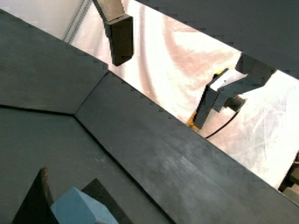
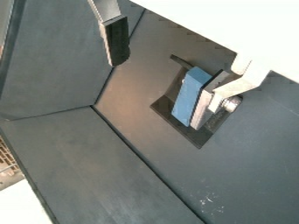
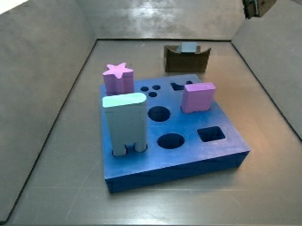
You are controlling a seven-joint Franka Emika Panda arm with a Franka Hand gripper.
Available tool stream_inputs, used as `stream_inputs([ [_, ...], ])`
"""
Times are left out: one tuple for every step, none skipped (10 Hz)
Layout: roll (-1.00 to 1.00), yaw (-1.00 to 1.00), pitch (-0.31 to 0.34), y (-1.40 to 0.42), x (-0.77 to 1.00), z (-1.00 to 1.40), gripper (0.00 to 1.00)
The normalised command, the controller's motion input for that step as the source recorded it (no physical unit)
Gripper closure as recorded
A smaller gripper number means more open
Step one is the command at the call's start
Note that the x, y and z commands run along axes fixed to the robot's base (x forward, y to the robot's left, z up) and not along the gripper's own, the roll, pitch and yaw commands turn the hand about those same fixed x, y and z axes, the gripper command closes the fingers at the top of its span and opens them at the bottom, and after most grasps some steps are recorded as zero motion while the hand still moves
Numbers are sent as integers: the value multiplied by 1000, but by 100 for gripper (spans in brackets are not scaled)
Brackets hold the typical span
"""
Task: Pick up the rectangle object. Move up. Place the rectangle object on the fixture. Regrasp the rectangle object. Move to above the board. Insert the rectangle object.
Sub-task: Regrasp the rectangle object.
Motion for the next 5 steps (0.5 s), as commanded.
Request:
stream_inputs([
  [276,191,229,73,38,-1000,0],
  [258,215,183,68,47,-1000,0],
  [195,227,79,58,61,-1000,0],
  [177,227,32,55,68,-1000,0],
  [149,196,-82,50,83,-1000,0],
])
